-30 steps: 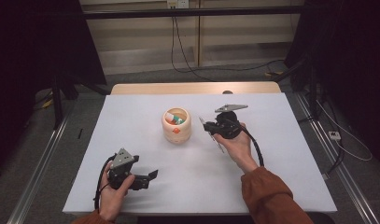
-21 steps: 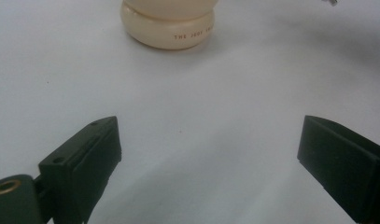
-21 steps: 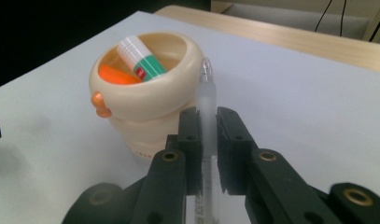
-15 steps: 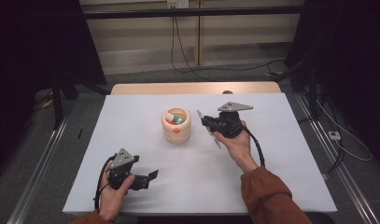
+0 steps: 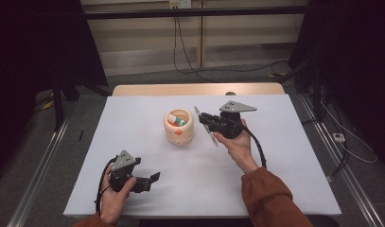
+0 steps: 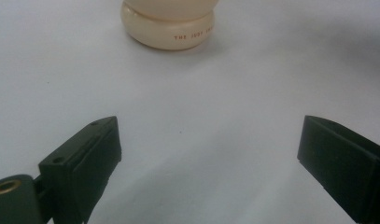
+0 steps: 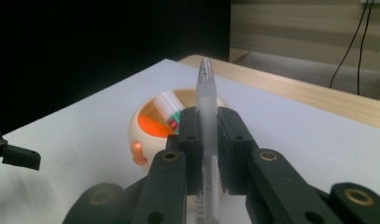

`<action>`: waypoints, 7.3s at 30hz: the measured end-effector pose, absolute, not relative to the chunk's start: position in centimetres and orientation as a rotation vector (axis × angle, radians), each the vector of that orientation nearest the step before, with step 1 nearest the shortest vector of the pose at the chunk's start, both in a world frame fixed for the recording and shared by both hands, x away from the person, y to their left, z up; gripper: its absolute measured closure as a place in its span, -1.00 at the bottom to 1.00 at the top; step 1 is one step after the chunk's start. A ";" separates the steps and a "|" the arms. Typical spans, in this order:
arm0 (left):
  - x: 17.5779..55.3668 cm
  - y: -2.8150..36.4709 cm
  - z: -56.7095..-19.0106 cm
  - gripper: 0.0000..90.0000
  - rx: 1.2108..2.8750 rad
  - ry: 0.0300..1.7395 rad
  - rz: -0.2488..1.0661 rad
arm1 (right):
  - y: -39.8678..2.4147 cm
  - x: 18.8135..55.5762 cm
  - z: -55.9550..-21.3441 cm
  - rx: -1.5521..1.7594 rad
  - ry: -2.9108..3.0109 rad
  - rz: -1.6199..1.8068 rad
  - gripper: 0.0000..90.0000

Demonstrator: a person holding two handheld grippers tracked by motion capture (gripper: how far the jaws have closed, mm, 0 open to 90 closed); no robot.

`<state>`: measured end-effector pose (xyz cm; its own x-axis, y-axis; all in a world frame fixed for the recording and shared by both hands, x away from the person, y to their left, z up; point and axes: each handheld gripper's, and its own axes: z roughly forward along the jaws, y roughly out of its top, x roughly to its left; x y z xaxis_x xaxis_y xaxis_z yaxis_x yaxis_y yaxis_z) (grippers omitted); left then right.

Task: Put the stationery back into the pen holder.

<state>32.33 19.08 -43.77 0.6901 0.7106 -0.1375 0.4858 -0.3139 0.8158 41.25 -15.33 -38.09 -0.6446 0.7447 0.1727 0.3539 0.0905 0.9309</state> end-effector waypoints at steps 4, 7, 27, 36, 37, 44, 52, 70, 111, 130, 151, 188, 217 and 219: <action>32.3 19.1 -43.8 -0.87 1.977 0.923 0.306 | -15.0 41.3 -37.5 1.043 2.018 1.604 0.80; 32.3 19.1 -43.8 -0.86 1.977 0.923 0.306 | -14.7 41.4 -37.1 1.014 1.999 1.627 0.80; 32.3 19.2 -43.7 -0.86 1.975 0.923 0.310 | -13.0 43.5 -35.1 0.936 1.948 1.669 0.80; 32.3 19.2 -43.7 -0.86 1.971 0.922 0.306 | -12.4 44.6 -35.0 0.973 1.939 1.689 0.80; 32.3 19.2 -43.7 -0.86 1.971 0.921 0.306 | -12.4 44.7 -35.0 0.978 1.936 1.690 0.80; 32.3 19.2 -43.7 -0.86 1.972 0.921 0.306 | -11.8 45.6 -34.9 0.981 1.920 1.694 0.80; 32.3 19.3 -43.7 -0.87 1.972 0.920 0.304 | -10.7 46.7 -34.3 0.981 1.898 1.699 0.80; 32.3 19.2 -43.7 -0.86 1.973 0.912 0.298 | -8.8 48.1 -34.9 0.977 1.899 1.705 0.80; 32.2 19.3 -43.6 -0.87 1.967 0.903 0.300 | -7.5 50.6 -40.4 1.012 1.955 1.632 0.79; 32.2 19.3 -43.6 -0.87 1.971 0.908 0.302 | -8.9 47.9 -40.4 0.990 1.999 1.628 0.79; 32.3 19.2 -43.7 -0.86 1.983 0.905 0.296 | -9.1 47.7 -40.4 1.000 2.048 1.619 0.77; 32.3 19.5 -43.6 -0.86 1.962 0.915 0.307 | -10.5 47.5 -39.6 1.109 2.116 1.533 -0.73; 32.0 19.8 -43.3 -0.87 1.935 0.911 0.333 | -12.6 44.1 -39.4 1.127 2.154 1.424 -0.82; 32.0 19.8 -43.2 -0.87 1.930 0.915 0.341 | -12.8 43.7 -39.4 1.121 2.151 1.411 -0.82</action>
<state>31.96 19.82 -43.19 0.6827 0.7187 -0.1317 0.4571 -0.2794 0.8444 43.72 -12.83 -39.45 -0.6343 0.7606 0.1385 0.4299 0.1981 0.8809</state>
